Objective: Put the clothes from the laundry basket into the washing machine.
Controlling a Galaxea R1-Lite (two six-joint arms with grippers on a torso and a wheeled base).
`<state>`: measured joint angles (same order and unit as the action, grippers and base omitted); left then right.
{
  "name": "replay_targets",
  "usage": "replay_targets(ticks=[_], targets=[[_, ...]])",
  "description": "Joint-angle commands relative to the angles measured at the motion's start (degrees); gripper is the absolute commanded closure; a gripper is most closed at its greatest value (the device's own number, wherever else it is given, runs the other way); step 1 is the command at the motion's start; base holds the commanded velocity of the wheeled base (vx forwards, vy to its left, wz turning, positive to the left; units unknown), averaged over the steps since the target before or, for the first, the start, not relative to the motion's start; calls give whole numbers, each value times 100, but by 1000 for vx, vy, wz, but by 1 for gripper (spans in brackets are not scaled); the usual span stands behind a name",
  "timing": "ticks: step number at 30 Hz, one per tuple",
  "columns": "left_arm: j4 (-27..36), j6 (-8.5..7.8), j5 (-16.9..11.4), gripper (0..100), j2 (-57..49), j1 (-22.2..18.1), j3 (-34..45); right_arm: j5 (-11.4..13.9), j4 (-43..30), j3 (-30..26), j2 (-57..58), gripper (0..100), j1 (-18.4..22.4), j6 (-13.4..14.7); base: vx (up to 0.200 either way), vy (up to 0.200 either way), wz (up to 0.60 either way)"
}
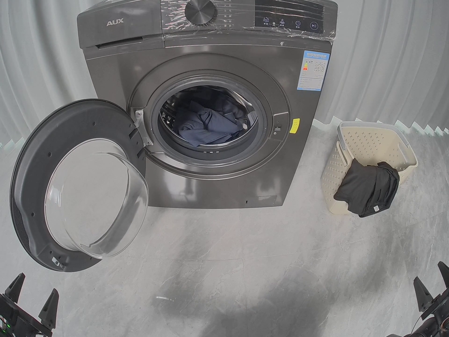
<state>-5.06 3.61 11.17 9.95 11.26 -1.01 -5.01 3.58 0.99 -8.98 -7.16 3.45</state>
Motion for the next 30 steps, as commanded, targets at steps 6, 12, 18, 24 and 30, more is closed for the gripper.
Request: replay_targets(ticks=[6,12,18,24,30], targets=[[146,-765,219,0,-714,-1267,101,-870,-77,-72,380,0,118,-415,0,-167,0],[523,-176,-1090,0,-995,-1100,-39,-633,-68,-72,371,0,162,-380,0,-200,0],[462,-124,-1046,0,-995,-1118,-13,-580,-68,-72,371,0,171,-389,0,-200,0],[480,-220,-1046,0,-995,-1118,-13,-510,-112,-72,503,0,461,-547,0,-200,0],[462,-141,-1090,0,-995,-1109,-4,-35,-95,-81,855,0,716,-503,0,-33,0]])
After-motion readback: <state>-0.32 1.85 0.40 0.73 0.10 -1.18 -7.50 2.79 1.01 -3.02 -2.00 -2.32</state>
